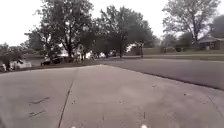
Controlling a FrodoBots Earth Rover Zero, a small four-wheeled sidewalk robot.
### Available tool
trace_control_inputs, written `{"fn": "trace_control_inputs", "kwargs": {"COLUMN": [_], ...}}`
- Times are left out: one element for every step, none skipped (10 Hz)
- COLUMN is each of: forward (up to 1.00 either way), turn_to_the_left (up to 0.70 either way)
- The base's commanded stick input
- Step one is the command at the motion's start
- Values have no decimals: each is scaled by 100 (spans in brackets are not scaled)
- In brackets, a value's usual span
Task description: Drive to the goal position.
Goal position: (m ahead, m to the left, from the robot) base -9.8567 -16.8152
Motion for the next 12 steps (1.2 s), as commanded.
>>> {"fn": "trace_control_inputs", "kwargs": {"forward": [7,6,7,6,7,6,6,6,7,6,6,7], "turn_to_the_left": [0,0,0,0,0,0,0,0,0,0,0,0]}}
